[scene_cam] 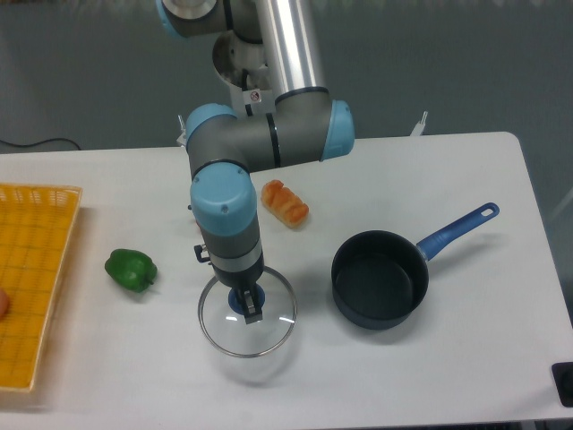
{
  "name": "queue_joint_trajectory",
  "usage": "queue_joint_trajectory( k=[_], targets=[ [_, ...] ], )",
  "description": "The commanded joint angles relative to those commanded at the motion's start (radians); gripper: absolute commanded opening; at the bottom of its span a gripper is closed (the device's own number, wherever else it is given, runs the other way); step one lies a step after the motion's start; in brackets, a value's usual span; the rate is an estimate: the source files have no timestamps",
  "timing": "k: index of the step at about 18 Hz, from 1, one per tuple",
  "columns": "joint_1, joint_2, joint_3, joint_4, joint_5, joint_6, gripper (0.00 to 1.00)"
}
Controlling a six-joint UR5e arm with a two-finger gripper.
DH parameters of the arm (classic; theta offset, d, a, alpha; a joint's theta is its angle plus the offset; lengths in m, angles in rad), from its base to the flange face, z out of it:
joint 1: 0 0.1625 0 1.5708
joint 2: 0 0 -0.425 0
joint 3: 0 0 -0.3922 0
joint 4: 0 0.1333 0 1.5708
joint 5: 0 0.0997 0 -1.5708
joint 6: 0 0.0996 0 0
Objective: Place the lid on the table
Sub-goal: 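Carry the held glass lid away from the saucepan toward the green pepper, then lower the glass lid flat onto the table surface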
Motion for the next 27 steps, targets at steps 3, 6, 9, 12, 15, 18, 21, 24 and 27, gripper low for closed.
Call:
queue_joint_trajectory(
  k=[3, 6, 9, 12, 15, 18, 21, 24, 27],
  targets=[
    [0.0, -0.011, -0.002, 0.0, 0.0, 0.003, 0.56],
    [0.0, -0.021, 0.0, 0.0, 0.0, 0.006, 0.56],
    [0.0, -0.037, 0.0, 0.005, 0.006, 0.009, 0.56],
    [0.0, -0.048, -0.003, 0.015, 0.008, 0.009, 0.56],
    [0.0, -0.054, -0.003, 0.025, 0.009, 0.008, 0.56],
    [-0.003, -0.061, -0.006, 0.032, 0.011, 0.008, 0.57],
    [-0.003, -0.063, -0.006, 0.032, 0.011, 0.005, 0.57],
    [-0.003, -0.066, -0.011, 0.034, 0.012, 0.003, 0.57],
    [-0.012, -0.071, -0.011, 0.034, 0.012, 0.002, 0.57]
  ],
)
